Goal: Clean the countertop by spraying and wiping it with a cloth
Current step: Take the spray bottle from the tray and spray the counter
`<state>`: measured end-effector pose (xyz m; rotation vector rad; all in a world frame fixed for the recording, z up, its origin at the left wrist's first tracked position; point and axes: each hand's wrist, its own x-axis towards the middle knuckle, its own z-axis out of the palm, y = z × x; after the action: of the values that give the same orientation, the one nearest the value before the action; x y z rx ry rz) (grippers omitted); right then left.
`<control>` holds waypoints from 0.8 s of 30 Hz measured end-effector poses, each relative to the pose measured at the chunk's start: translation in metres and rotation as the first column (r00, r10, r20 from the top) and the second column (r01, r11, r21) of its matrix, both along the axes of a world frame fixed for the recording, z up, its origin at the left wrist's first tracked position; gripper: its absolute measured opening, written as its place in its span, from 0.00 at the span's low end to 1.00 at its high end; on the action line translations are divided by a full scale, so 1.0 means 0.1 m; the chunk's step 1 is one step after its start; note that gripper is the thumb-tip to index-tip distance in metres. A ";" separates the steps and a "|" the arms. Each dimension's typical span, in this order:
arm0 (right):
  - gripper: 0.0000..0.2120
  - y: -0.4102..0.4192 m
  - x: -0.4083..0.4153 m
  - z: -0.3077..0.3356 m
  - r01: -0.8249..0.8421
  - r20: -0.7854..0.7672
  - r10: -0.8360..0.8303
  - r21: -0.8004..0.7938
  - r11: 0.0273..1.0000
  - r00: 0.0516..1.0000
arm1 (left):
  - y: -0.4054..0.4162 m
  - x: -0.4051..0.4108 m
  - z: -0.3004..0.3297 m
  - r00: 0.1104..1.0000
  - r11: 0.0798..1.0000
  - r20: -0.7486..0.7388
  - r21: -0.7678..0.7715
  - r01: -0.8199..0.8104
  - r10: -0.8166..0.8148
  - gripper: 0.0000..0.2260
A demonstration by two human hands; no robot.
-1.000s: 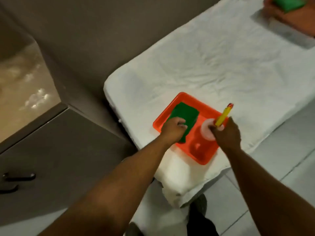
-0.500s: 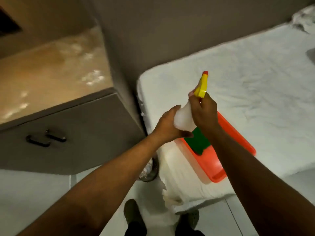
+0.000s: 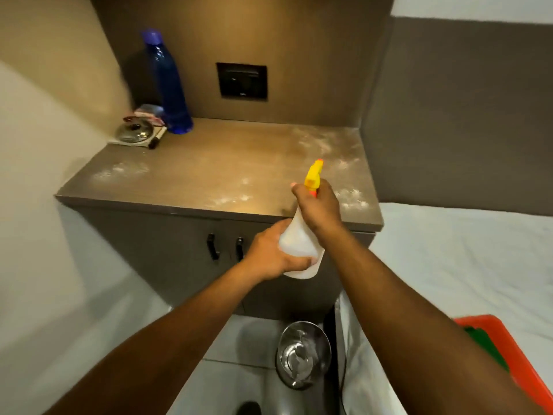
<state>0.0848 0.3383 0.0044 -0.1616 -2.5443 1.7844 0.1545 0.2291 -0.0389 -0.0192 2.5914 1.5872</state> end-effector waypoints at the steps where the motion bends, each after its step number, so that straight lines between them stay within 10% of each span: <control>1: 0.08 -0.16 -0.01 -0.02 0.000 0.017 0.001 -0.022 1.000 1.000 | -0.16 0.00 -0.03 1.000 1.000 0.012 0.014 -0.007 0.007 0.38; 16: 0.11 -0.59 -0.04 -0.20 0.168 0.175 -0.173 0.042 0.985 0.969 | -0.51 -0.01 -0.31 0.991 0.988 0.102 0.137 0.073 -0.087 0.32; 24: 0.09 -1.06 -0.11 -0.17 -0.080 0.242 0.088 -0.042 0.996 0.966 | -0.75 0.08 -0.32 0.987 0.991 0.111 0.043 -0.125 0.120 0.30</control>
<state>0.0734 0.2320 -0.0128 -0.2966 -2.7257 1.9481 0.1620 0.1541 -0.0705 -0.2584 2.5113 1.6397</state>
